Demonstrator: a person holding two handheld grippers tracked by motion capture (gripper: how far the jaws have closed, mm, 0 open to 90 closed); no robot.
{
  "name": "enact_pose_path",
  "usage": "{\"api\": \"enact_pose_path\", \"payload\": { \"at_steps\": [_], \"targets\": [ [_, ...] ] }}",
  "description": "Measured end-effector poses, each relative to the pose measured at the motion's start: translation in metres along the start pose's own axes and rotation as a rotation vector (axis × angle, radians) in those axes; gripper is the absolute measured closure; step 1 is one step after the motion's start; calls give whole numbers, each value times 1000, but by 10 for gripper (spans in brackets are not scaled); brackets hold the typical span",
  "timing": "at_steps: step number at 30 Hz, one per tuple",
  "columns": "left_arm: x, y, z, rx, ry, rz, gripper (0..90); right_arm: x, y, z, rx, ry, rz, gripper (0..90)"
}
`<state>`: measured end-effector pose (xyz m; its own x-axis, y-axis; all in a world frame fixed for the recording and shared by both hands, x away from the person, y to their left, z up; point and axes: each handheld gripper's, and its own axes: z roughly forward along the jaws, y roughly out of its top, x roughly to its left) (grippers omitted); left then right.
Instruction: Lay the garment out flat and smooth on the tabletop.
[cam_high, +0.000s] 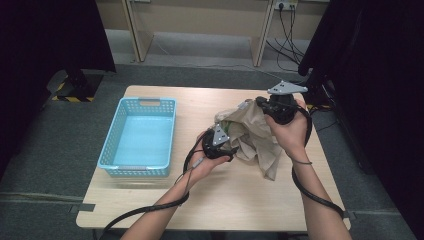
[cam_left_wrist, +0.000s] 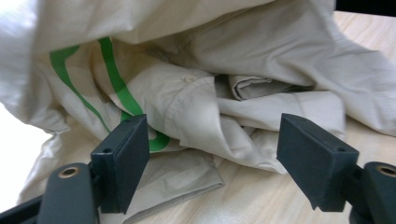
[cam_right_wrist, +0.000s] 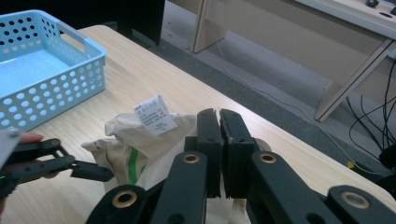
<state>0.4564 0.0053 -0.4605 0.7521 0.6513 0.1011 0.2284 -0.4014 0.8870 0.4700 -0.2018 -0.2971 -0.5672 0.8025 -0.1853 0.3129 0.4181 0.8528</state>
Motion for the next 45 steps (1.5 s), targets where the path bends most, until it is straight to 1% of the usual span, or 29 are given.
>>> {"api": "enact_pose_path", "payload": {
  "at_steps": [6,10,11,14,19,23,27,29,30,32,34,35,36,37,38,39,40,42,45],
  "targets": [
    [1,3,14,37,18,-14,311,2,-2,0,0,10,0,877],
    [3,3,20,70,23,-9,357,2,-3,-1,-1,13,2,877],
    [3,3,21,79,20,-12,383,2,-3,-1,-1,14,2,877],
    [4,2,23,99,11,-5,473,2,-4,-1,-2,14,3,876],
    [6,-2,25,120,-3,-18,613,1,-6,-1,3,13,7,876],
    [6,-1,25,119,-8,-40,735,-1,-7,-1,2,12,9,876],
    [6,3,23,111,-16,-57,813,-2,-7,-3,1,9,12,876],
    [6,4,20,107,-24,-57,846,-3,-7,-4,-2,6,15,875],
    [6,5,19,105,-27,-50,851,-4,-8,-4,-2,5,16,876],
    [3,8,14,106,-33,-29,859,-6,-8,-6,-2,2,19,876],
    [0,11,9,104,-50,-15,866,-9,-9,-7,-2,-2,25,876],
    [-2,12,5,101,-56,1,868,-10,-9,-8,-4,-6,23,876],
    [-4,14,2,96,-66,17,868,-12,-9,-9,-5,-10,25,876],
    [-5,15,-3,93,-88,24,868,-14,-10,-11,-4,-15,29,876],
    [-7,16,-7,92,-100,31,868,-18,-10,-13,-6,-23,32,876],
    [-8,17,-13,96,-116,49,868,-20,-11,-15,-5,-28,36,876],
    [-8,17,-17,99,-131,56,868,-25,-11,-17,-5,-37,40,876],
    [-8,18,-30,105,-157,85,868,-32,-13,-20,-1,-49,50,876],
    [-6,18,-46,110,-188,103,868,-43,-16,-25,14,-67,62,876]
  ]
}}
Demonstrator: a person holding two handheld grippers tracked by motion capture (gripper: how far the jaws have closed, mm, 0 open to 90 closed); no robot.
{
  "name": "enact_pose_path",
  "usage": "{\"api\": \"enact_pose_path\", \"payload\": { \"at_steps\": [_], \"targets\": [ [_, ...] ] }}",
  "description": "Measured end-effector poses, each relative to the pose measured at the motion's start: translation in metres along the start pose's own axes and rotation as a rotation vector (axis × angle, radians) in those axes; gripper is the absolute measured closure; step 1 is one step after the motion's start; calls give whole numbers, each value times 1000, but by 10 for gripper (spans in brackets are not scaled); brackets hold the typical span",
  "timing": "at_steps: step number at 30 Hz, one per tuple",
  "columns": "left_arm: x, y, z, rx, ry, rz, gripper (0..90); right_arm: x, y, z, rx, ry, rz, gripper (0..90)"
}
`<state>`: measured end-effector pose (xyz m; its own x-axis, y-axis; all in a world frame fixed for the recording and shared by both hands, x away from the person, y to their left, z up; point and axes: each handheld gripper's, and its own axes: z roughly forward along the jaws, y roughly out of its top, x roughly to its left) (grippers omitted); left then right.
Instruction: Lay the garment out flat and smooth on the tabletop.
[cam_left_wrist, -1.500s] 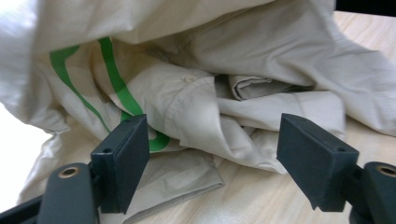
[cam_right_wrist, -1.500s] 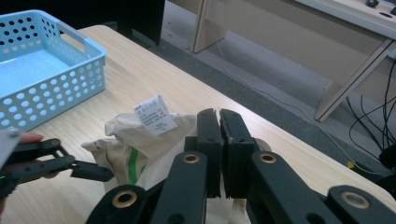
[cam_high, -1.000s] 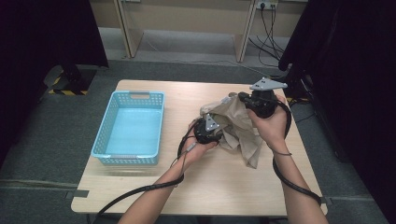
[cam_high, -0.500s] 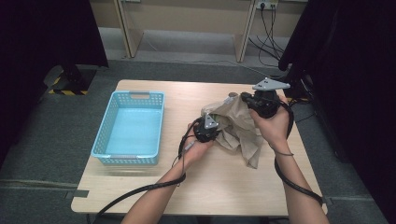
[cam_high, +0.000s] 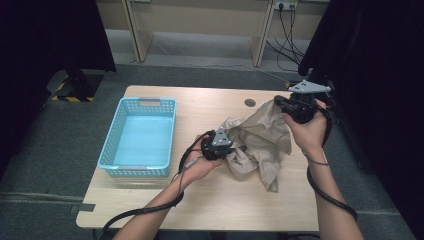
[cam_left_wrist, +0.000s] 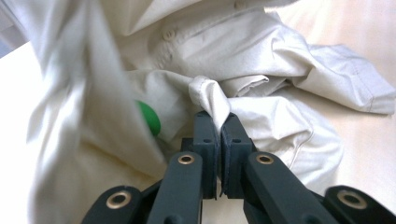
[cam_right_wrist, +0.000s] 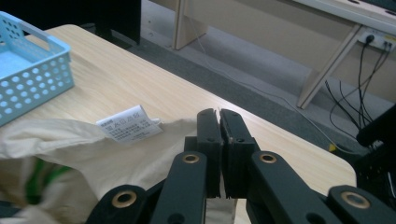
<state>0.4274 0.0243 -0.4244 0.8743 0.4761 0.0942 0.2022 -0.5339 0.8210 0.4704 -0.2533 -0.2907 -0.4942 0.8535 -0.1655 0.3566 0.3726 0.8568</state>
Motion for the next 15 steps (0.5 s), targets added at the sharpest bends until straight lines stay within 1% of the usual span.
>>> {"api": "enact_pose_path", "payload": {
  "at_steps": [2,3,5,7,10,12,15],
  "targets": [
    [-1,-2,-11,0,-9,14,868,-5,-2,-1,10,-5,3,876],
    [-1,-2,-18,6,-27,27,868,-7,-3,-1,19,-11,4,876],
    [-2,-3,-29,8,-49,52,867,-11,-6,0,31,-18,10,876],
    [-4,-4,-37,8,-65,76,866,-15,-9,2,47,-27,18,876],
    [-4,-4,-49,20,-84,93,866,-25,-15,6,79,-44,37,876],
    [-2,-4,-56,25,-97,91,866,-32,-22,9,103,-54,60,876],
    [5,-2,-64,21,-104,64,866,-41,-32,14,144,-76,80,876]
  ]
}}
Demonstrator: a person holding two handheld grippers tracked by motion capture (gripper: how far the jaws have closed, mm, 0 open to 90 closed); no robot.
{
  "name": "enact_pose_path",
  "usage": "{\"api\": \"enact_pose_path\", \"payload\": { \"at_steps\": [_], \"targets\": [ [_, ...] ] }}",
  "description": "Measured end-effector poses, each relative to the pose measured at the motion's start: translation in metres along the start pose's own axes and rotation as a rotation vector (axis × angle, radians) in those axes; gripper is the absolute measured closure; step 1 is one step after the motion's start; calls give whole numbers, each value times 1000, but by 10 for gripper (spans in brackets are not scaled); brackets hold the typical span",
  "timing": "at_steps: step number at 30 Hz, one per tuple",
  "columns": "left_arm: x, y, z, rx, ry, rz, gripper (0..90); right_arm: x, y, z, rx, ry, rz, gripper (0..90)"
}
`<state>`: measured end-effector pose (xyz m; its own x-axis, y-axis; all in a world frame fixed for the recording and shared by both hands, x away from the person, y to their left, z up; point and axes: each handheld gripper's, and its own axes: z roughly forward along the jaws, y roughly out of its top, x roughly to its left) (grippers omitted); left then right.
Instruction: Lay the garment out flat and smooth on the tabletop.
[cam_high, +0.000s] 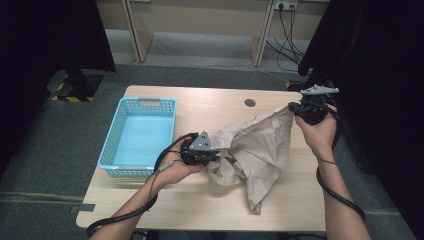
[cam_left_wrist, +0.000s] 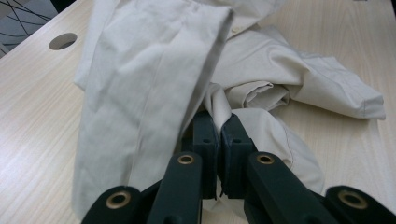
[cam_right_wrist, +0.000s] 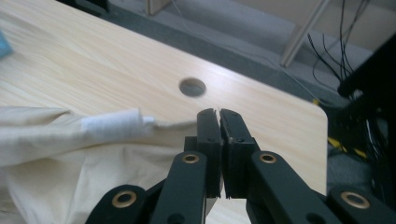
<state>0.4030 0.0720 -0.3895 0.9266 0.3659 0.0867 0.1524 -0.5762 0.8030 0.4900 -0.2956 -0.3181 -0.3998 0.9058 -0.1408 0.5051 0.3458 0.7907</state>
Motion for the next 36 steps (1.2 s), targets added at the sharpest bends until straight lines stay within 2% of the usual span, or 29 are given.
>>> {"api": "enact_pose_path", "payload": {
  "at_steps": [3,6,9,12,14,16,18,20,22,27,29,31,33,35,36],
  "targets": [
    [6,2,-3,-14,11,-33,863,-9,-11,6,38,-20,21,876],
    [15,3,0,-13,63,-66,847,-18,-22,14,82,-38,35,874],
    [25,4,8,-26,104,-124,834,-19,-30,19,112,-45,23,858],
    [33,7,17,-27,157,-154,817,-16,-31,16,88,-80,2,717],
    [35,9,21,-27,181,-154,802,-12,-28,8,61,-79,-25,695],
    [37,12,24,-28,199,-149,790,-3,-23,-4,24,-68,-74,672],
    [37,13,26,-25,222,-140,760,11,-21,-14,1,-18,-125,663],
    [37,15,27,-22,232,-125,730,25,-23,-18,12,55,-175,654],
    [35,15,26,-24,246,-114,689,38,-29,-16,39,119,-205,646],
    [23,16,21,-46,269,-58,502,58,-50,-1,114,241,-213,621],
    [18,16,15,-78,274,-43,453,67,-57,3,140,283,-237,622],
    [13,17,8,-94,299,-37,404,75,-62,6,168,312,-270,611],
    [8,18,2,-116,317,-36,381,80,-66,7,179,333,-282,590],
    [1,17,0,-122,299,-40,381,82,-68,8,186,357,-284,571],
    [-5,15,3,-106,278,-33,381,84,-69,8,187,367,-286,557]
  ]
}}
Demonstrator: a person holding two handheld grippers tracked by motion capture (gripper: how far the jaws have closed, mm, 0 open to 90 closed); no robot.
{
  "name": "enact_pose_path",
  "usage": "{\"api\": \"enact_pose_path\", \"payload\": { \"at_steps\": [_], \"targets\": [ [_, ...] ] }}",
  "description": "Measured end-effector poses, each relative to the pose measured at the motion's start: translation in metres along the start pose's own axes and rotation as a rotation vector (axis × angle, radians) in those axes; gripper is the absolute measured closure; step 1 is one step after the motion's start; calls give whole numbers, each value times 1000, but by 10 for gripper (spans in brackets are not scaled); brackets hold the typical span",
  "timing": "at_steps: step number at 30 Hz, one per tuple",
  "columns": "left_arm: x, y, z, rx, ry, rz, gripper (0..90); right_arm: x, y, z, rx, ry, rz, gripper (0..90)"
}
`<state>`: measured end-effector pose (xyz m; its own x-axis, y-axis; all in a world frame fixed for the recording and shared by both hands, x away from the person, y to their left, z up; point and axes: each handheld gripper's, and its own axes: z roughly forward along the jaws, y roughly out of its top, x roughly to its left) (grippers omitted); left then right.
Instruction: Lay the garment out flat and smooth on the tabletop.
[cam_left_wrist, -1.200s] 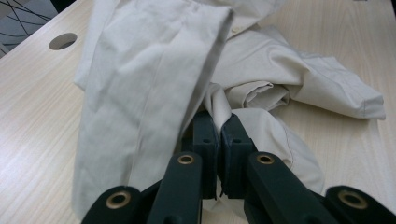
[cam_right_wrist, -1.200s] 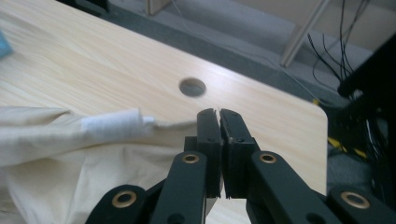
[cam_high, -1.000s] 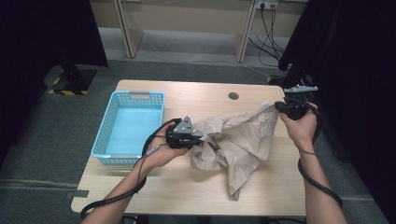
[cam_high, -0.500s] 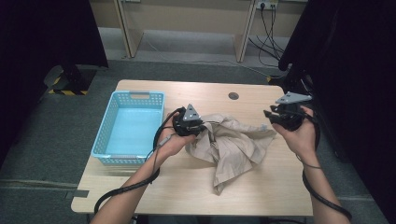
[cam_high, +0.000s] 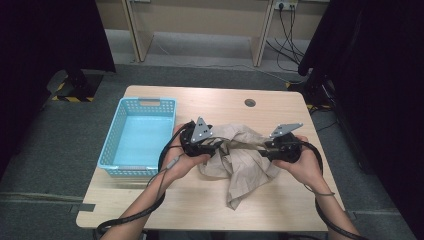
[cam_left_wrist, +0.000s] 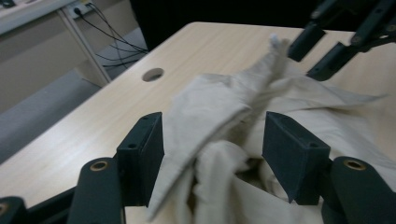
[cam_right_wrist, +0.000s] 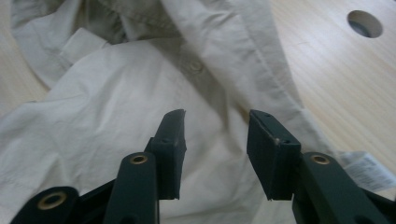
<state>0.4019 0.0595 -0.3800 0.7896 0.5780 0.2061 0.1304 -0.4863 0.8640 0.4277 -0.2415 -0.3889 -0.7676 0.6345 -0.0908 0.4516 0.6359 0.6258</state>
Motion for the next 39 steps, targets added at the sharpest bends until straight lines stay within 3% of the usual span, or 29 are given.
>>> {"api": "enact_pose_path", "payload": {
  "at_steps": [4,7,12,15,20,26,34,37,39],
  "targets": [
    [-26,-21,18,112,-65,54,382,8,-3,5,22,45,-16,528],
    [-33,-34,32,170,-53,52,382,13,-6,11,53,56,-27,510],
    [-37,-45,40,204,-4,47,383,18,-10,19,109,52,-57,498],
    [-35,-48,45,227,25,43,420,17,-10,28,154,28,-59,543],
    [-29,-48,53,253,65,56,543,19,-12,39,198,55,-24,804],
    [-18,-46,57,247,83,41,695,19,-13,36,201,69,22,808],
    [5,-35,54,242,135,16,754,39,-17,23,203,155,-35,809],
    [13,-30,50,233,160,9,765,47,-18,18,206,211,-55,808],
    [14,-28,48,220,153,5,763,51,-19,15,205,247,-62,808]
  ]
}}
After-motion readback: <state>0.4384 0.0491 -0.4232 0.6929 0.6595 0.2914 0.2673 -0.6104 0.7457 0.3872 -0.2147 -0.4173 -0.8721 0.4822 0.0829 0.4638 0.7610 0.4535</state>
